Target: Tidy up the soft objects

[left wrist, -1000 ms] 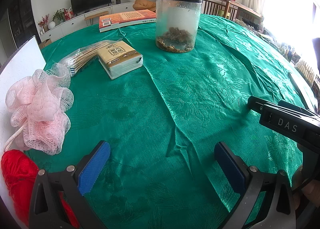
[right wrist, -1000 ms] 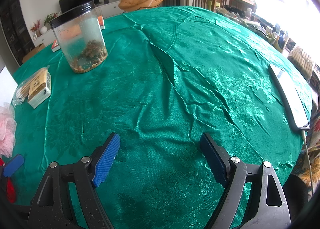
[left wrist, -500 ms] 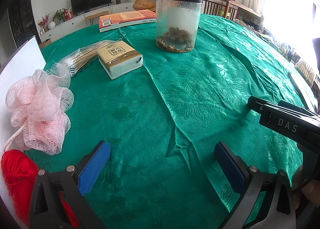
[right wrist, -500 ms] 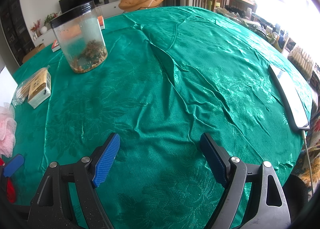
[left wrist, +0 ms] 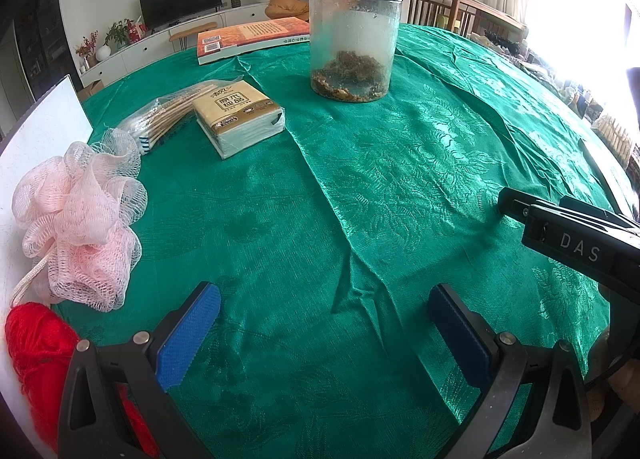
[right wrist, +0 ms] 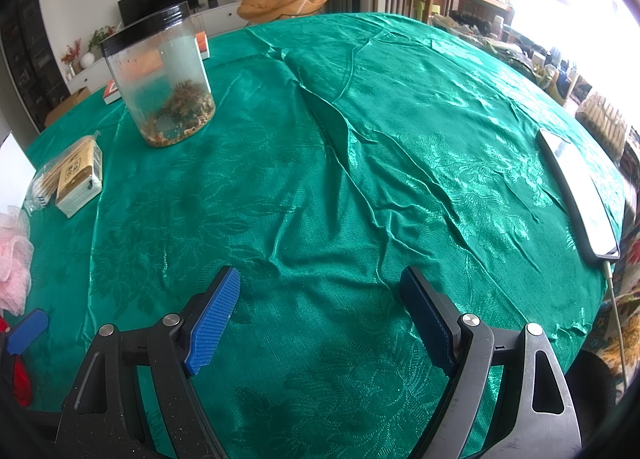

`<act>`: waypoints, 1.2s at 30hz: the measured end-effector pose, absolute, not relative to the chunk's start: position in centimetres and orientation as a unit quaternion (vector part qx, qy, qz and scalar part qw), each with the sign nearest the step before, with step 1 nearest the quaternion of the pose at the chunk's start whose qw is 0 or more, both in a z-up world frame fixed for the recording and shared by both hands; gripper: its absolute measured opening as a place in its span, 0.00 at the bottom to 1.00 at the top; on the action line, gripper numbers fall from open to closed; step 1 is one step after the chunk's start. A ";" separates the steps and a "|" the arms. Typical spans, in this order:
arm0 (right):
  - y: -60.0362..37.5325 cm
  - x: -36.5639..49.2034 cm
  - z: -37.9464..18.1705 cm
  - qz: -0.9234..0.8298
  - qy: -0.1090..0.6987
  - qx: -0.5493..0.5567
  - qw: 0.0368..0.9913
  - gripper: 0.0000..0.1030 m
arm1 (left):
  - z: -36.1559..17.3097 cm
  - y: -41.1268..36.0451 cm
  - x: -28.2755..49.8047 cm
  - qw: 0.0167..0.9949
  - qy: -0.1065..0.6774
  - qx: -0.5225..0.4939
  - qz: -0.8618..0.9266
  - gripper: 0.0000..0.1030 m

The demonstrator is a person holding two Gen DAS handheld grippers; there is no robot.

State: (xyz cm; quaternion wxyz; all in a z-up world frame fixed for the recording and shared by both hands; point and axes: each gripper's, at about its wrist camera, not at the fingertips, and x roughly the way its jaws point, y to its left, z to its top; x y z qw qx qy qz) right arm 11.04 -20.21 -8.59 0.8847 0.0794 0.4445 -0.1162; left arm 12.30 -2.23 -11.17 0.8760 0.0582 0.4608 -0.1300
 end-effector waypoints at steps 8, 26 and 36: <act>-20.2 11.0 -8.6 -0.116 0.444 0.079 0.885 0.83 | -6.1 0.2 10.1 0.866 0.473 0.021 -0.163 1.00; -20.2 10.9 -8.5 -0.116 0.444 0.079 0.885 0.83 | -8.7 7.0 19.6 0.818 0.558 0.142 -0.004 1.00; -20.2 11.0 -8.5 -0.115 0.444 0.080 0.885 0.83 | -7.1 9.2 19.8 0.840 0.538 0.063 -0.022 0.34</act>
